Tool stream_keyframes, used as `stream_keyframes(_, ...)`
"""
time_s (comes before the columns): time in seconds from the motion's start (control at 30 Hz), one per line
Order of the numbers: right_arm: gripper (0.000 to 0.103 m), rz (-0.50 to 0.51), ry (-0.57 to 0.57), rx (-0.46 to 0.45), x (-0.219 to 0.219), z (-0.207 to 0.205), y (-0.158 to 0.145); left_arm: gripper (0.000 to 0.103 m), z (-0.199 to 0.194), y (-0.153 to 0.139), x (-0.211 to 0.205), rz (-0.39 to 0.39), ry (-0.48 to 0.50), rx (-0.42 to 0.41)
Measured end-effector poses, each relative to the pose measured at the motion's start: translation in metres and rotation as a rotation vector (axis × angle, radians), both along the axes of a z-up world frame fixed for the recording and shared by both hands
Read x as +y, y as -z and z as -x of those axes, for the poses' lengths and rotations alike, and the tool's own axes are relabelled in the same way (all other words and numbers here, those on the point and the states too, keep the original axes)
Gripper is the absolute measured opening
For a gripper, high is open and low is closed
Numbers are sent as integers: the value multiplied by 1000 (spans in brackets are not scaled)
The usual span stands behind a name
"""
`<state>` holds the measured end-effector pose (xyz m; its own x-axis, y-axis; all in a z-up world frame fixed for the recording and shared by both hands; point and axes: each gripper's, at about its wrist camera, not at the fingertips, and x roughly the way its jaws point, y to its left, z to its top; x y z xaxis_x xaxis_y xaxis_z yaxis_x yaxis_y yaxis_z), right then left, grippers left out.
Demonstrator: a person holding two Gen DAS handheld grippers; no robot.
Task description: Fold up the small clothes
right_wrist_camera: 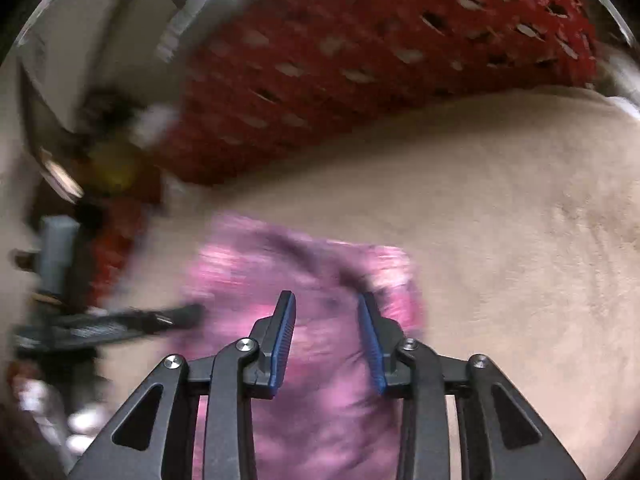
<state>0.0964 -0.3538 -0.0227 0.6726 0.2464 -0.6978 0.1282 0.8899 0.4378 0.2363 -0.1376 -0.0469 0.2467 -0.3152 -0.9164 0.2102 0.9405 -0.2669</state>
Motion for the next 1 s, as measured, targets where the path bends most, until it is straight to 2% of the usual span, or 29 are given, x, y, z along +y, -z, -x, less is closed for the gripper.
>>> stream_keyframes(0.03,18,4,-2,39,-4,-8,18,78,-4,6,2,26,-19,26)
stream_keyframes(0.07,17,-19,-4,5,-7,-7,20,78,-9,7,6,60,-43,45)
stream_keyframes(0.13,17,-58,-11,19,-15,-8,17,75,-11,0,8,74,-29,73)
stream_keyframes(0.2,19,-47,-29,39,-15,-6,6,73,-3,-9,14,71,-3,60)
stream_keyframes(0.23,25,-43,-47,33,-15,0,-3,73,4,-16,18,68,15,41)
stream_keyframes(0.3,25,-66,-105,-27,-15,19,-23,73,26,-25,30,61,44,-7)
stream_keyframes(0.4,31,-109,-199,-79,-7,53,-27,73,46,-11,39,48,37,3)
stream_keyframes(0.47,28,-31,-217,5,5,57,-8,80,47,11,36,35,18,42)
stream_keyframes(0.5,28,38,-223,90,13,54,11,80,49,11,37,37,5,31)
stream_keyframes(0.53,27,74,-219,92,15,57,19,80,51,6,37,31,-3,29)
stream_keyframes(0.57,27,66,-199,72,13,60,16,79,53,1,38,30,-2,39)
stream_keyframes(0.63,30,32,-143,110,8,66,4,79,63,-10,42,53,14,34)
stream_keyframes(0.7,33,8,-160,71,9,84,-12,79,80,-18,49,42,26,-6)
stream_keyframes(0.77,32,2,-192,38,14,101,-19,79,93,-9,51,4,22,-8)
stream_keyframes(0.8,32,7,-206,44,18,107,-16,80,95,1,50,-12,22,17)
stream_keyframes(0.87,31,67,-219,151,28,109,8,84,99,18,53,-10,14,57)
stream_keyframes(0.9,30,77,-220,172,30,108,16,83,101,14,53,-12,8,43)
stream_keyframes(0.93,31,59,-201,149,27,112,16,83,105,8,53,-21,11,37)
stream_keyframes(1.0,35,27,-147,152,20,118,4,83,115,-4,55,-14,29,21)
